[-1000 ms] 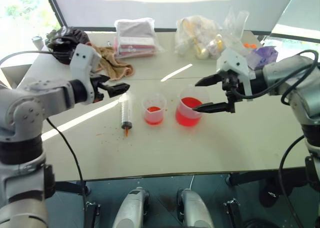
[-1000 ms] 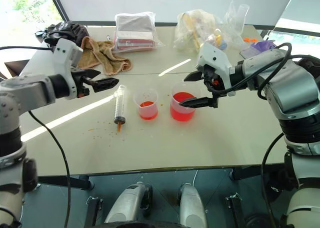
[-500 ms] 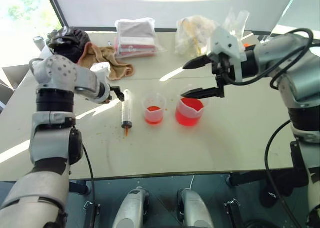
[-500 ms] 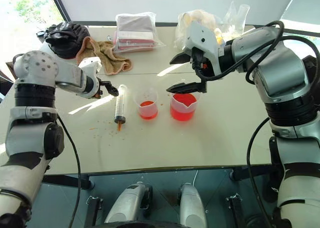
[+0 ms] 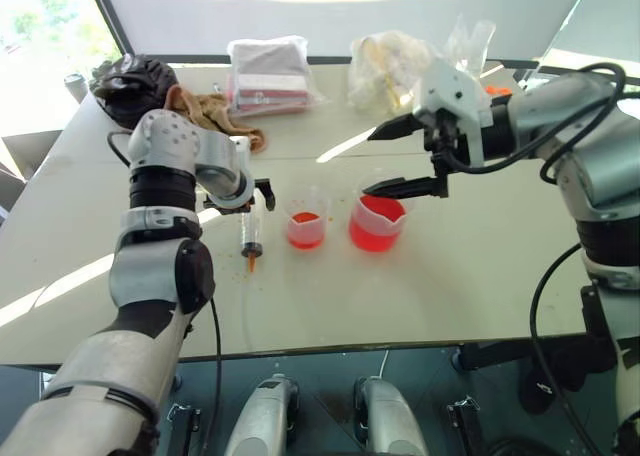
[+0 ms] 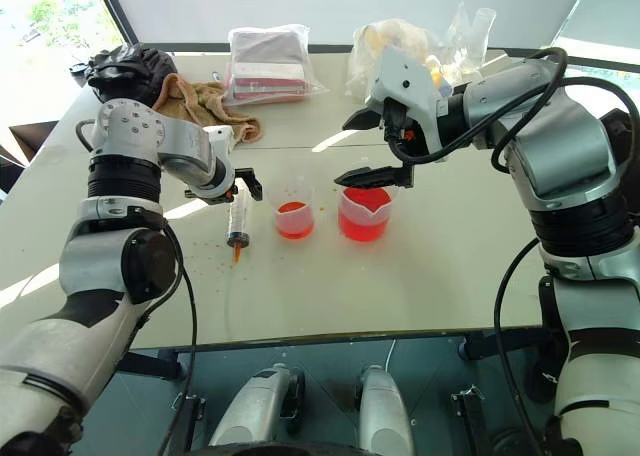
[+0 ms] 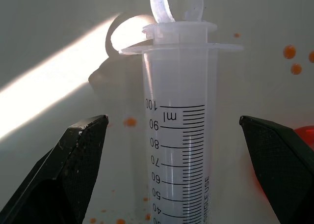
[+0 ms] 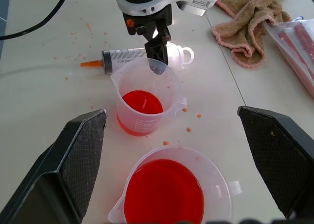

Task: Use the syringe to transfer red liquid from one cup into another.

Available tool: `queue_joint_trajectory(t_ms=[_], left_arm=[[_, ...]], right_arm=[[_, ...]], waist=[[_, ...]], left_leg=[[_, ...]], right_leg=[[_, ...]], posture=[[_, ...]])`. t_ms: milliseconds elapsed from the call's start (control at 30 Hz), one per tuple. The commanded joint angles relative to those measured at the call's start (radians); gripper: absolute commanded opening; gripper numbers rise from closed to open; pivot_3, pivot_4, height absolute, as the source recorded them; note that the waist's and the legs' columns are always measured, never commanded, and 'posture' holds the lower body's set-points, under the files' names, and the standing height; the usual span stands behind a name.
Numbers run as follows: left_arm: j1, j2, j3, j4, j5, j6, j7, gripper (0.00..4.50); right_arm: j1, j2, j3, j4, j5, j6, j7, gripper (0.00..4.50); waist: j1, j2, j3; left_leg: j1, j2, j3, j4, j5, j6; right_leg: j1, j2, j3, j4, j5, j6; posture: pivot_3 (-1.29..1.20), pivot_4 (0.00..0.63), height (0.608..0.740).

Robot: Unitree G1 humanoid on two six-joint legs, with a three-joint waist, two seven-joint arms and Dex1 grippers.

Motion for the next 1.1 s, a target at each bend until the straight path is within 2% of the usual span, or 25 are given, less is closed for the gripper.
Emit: queue_joint_trajectory(t_ms=[33, 167, 267, 467, 500, 600, 700, 800, 867, 933, 1000, 1100], left_arm=[[-0.009, -0.034, 0.057, -0.055, 0.072, 0.009, 0.011, 4.47], [-0.004, -0.072, 0.135, -0.070, 0.186, 0.006, 0.000, 4.47], [0.002, -0.092, 0.143, -0.068, 0.254, -0.014, -0.034, 3.74], [0.020, -0.116, 0.174, -0.052, 0.369, -0.050, -0.082, 1.70], [0.023, -0.119, 0.178, -0.056, 0.385, -0.055, -0.089, 1.48], [0.021, -0.125, 0.203, -0.082, 0.419, -0.052, -0.107, 1.44], [0.040, -0.136, 0.218, -0.193, 0.422, -0.077, -0.140, 1.44], [0.116, -0.107, 0.111, -0.442, 0.428, -0.217, -0.243, 1.43], [0.135, -0.083, 0.094, -0.532, 0.414, -0.242, -0.304, 1.43], [0.131, -0.043, 0.071, -0.590, 0.380, -0.231, -0.394, 1.43], [0.119, 0.002, 0.032, -0.659, 0.340, -0.337, -0.542, 1.43], [0.074, 0.019, -0.014, -0.707, 0.283, -0.448, -0.725, 1.43]], right_arm=[[0.003, -0.011, -0.053, -0.033, 0.012, 0.003, -0.013, 4.50], [0.010, -0.011, -0.058, -0.038, 0.014, 0.005, -0.019, 4.50], [0.012, -0.007, -0.060, -0.040, 0.016, 0.007, -0.026, 4.50], [0.016, -0.009, -0.062, -0.041, 0.015, 0.003, -0.034, 4.50], [0.017, -0.008, -0.062, -0.041, 0.014, 0.002, -0.036, 4.50], [0.020, -0.009, -0.064, -0.043, 0.015, 0.001, -0.039, 4.50], [0.022, -0.011, -0.067, -0.046, 0.015, 0.002, -0.043, 4.50], [0.028, -0.016, -0.078, -0.048, 0.014, 0.008, -0.059, 4.50], [0.036, -0.022, -0.089, -0.051, 0.016, 0.014, -0.068, 4.50], [0.047, -0.026, -0.105, -0.057, 0.021, 0.027, -0.082, 4.50], [0.069, -0.031, -0.129, -0.069, 0.028, 0.045, -0.100, 4.50], [0.110, -0.047, -0.158, -0.094, 0.033, 0.060, -0.118, 4.50]], waist=[[0.000, 0.000, 0.000], [-0.002, 0.000, 0.000], [-0.004, 0.000, 0.000], [-0.002, 0.000, 0.000], [-0.002, 0.000, 0.000], [-0.002, 0.000, 0.000], [-0.003, 0.000, 0.000], [-0.006, 0.000, 0.000], [-0.005, 0.000, 0.000], [-0.003, 0.000, 0.000], [0.000, 0.000, 0.000], [0.004, 0.000, 0.000]], left_leg=[[0.000, 0.000, 0.000, 0.000, 0.000, 0.000], [0.000, 0.000, 0.000, 0.000, 0.000, 0.000], [0.000, 0.000, 0.000, 0.000, 0.000, -0.001], [0.000, 0.000, 0.000, 0.000, 0.000, -0.001], [0.000, 0.000, 0.000, 0.000, 0.000, 0.000], [0.001, 0.000, 0.000, 0.000, 0.000, -0.001], [0.001, 0.001, 0.000, 0.000, 0.001, -0.001], [0.001, 0.001, 0.000, 0.000, 0.001, -0.002], [0.000, 0.002, 0.000, 0.000, 0.001, -0.002], [-0.001, 0.002, 0.000, 0.000, 0.001, -0.002], [-0.001, 0.002, 0.000, 0.000, 0.001, -0.002], [-0.002, 0.001, 0.000, 0.000, 0.001, -0.002]], right_leg=[[0.000, 0.000, 0.000, 0.000, 0.000, 0.000], [0.000, 0.000, 0.000, 0.000, 0.000, 0.000], [0.000, 0.000, 0.000, 0.000, 0.000, 0.000], [0.000, 0.000, 0.000, 0.000, 0.000, 0.000], [0.000, 0.000, 0.000, 0.000, 0.000, 0.000], [0.001, 0.000, 0.000, 0.000, 0.000, 0.000], [0.001, 0.000, 0.000, 0.001, 0.000, 0.000], [0.000, 0.000, 0.000, 0.001, 0.000, 0.000], [-0.001, 0.000, 0.000, 0.001, 0.000, -0.001], [-0.002, 0.000, 0.001, 0.001, 0.000, -0.001], [-0.002, -0.001, 0.001, 0.001, 0.000, -0.001], [-0.001, -0.002, 0.000, -0.001, 0.000, -0.001]], posture=[[0.00, 0.150, 0.740], [0.00, 0.150, 0.740], [0.00, 0.150, 0.740], [0.00, 0.150, 0.740], [0.00, 0.150, 0.740], [0.00, 0.150, 0.740], [0.00, 0.150, 0.740], [0.00, 0.150, 0.740], [0.00, 0.150, 0.740], [0.00, 0.150, 0.740], [0.00, 0.150, 0.740], [0.00, 0.150, 0.740]])
